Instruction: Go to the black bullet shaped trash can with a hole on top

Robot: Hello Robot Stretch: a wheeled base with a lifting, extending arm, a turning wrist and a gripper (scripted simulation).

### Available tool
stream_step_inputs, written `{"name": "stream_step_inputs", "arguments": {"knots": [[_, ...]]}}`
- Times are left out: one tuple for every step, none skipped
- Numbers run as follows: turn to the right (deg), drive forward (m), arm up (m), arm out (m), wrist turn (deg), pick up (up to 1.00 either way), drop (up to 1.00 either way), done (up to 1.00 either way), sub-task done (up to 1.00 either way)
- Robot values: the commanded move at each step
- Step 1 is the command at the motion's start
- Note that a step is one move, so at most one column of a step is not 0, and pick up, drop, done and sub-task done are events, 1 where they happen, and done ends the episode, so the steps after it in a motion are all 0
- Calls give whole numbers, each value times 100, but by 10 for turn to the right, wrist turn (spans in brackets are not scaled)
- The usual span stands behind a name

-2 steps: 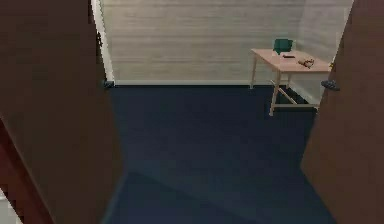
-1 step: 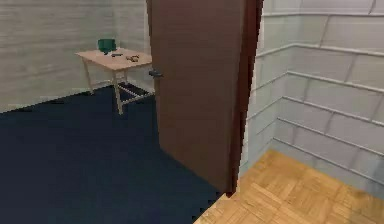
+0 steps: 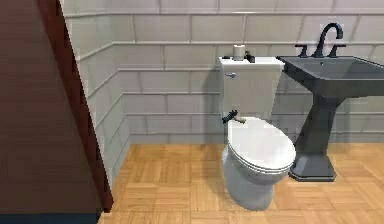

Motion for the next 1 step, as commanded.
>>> {"name": "stream_step_inputs", "arguments": {"knots": [[240, 0, 0, 0, 0, 0, 0, 0, 0]]}}
